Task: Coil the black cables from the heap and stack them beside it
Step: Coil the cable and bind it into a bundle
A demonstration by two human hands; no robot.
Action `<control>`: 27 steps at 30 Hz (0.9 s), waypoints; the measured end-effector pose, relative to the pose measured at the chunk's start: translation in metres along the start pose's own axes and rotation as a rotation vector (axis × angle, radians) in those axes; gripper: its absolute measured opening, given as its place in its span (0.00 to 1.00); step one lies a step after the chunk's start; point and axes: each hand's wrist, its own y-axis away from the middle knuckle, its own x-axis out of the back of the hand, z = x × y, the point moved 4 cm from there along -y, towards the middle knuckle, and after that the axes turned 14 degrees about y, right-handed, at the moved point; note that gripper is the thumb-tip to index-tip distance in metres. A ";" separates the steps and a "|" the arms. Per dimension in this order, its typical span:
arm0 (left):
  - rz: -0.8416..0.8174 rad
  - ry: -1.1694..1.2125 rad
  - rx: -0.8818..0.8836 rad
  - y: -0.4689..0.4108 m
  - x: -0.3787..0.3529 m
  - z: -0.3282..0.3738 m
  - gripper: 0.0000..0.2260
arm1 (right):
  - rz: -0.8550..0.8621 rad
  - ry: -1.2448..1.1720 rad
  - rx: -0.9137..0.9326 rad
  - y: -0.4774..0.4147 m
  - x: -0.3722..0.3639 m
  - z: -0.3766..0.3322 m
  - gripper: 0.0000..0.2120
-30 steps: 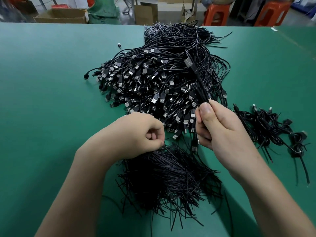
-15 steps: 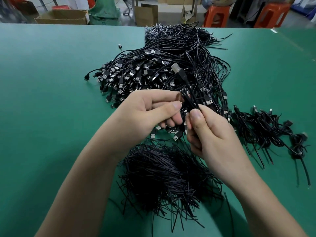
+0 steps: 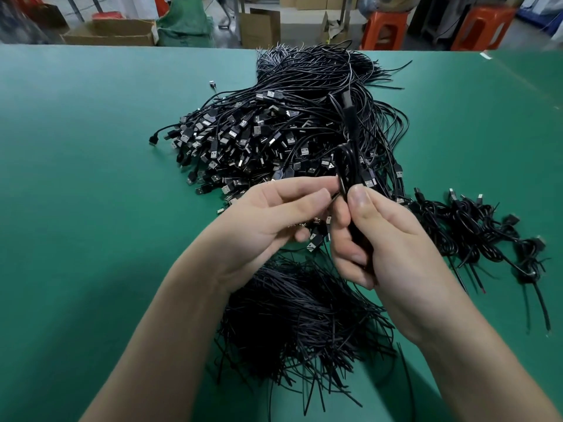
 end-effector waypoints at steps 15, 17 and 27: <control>-0.127 -0.070 -0.129 0.002 -0.011 -0.001 0.15 | -0.185 -0.014 0.035 0.002 0.002 -0.003 0.18; -0.174 -0.066 -0.144 0.003 -0.014 0.001 0.15 | -0.216 -0.039 0.030 0.003 0.002 -0.004 0.18; -0.164 -0.002 -0.193 0.000 -0.010 0.002 0.11 | -0.157 -0.039 0.008 0.002 -0.005 -0.001 0.18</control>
